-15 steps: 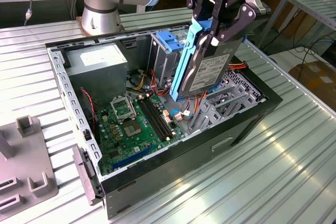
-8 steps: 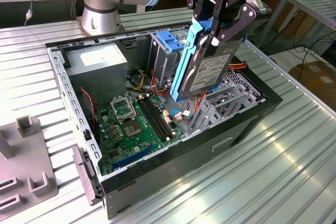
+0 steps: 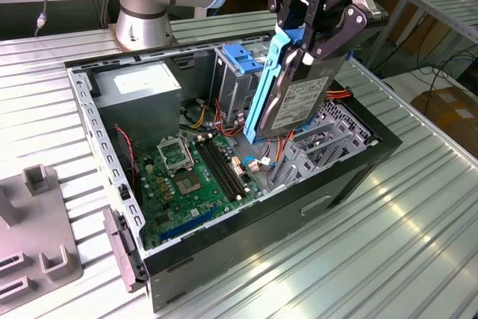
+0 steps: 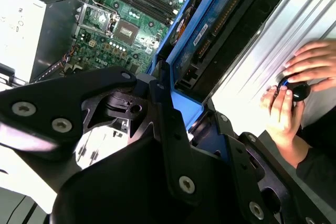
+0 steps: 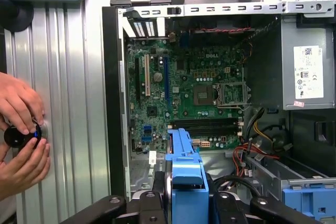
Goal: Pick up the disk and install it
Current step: 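Insert the disk into the insertion slot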
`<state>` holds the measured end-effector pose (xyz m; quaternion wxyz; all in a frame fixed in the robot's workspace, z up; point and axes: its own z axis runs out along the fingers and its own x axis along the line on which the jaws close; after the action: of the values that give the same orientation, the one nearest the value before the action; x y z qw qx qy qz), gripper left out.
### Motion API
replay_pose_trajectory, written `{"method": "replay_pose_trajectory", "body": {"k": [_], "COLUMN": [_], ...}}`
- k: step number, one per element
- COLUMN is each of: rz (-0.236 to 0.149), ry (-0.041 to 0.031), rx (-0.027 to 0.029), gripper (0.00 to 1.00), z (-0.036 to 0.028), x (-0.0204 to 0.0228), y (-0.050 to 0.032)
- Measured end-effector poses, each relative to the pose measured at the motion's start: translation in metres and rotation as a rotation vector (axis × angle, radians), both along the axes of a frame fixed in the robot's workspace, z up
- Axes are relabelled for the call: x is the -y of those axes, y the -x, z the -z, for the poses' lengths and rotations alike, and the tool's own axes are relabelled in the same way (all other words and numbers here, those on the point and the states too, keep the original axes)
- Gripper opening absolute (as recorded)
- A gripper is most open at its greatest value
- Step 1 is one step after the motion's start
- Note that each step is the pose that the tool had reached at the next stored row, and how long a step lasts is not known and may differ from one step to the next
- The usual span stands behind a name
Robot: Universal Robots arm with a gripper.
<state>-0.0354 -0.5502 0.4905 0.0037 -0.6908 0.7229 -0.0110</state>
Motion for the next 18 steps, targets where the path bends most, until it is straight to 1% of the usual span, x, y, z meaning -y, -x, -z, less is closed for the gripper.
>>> {"method": "replay_pose_trajectory", "body": {"k": [5, 7, 9, 11, 13, 14, 16, 18], "rz": [0.000, 0.000, 0.000, 0.000, 0.000, 0.000, 0.000, 0.000], "ry": [0.0001, 0.0001, 0.0001, -0.0001, 0.0000, 0.0002, -0.0001, 0.0002], "rx": [0.0000, -0.0001, -0.0001, 0.0000, 0.0000, -0.0001, 0.0000, 0.0000], "gripper": [0.37, 0.37, 0.37, 0.37, 0.37, 0.37, 0.37, 0.37], "z": [0.0001, 0.0002, 0.0004, 0.0007, 0.0008, 0.0009, 0.0013, 0.0015], "x": [0.0006, 0.0023, 0.0050, 0.0058, 0.0060, 0.0063, 0.0068, 0.0072], "y": [-0.0038, -0.0041, -0.0047, -0.0069, -0.0113, -0.0173, -0.0221, -0.0294]}}
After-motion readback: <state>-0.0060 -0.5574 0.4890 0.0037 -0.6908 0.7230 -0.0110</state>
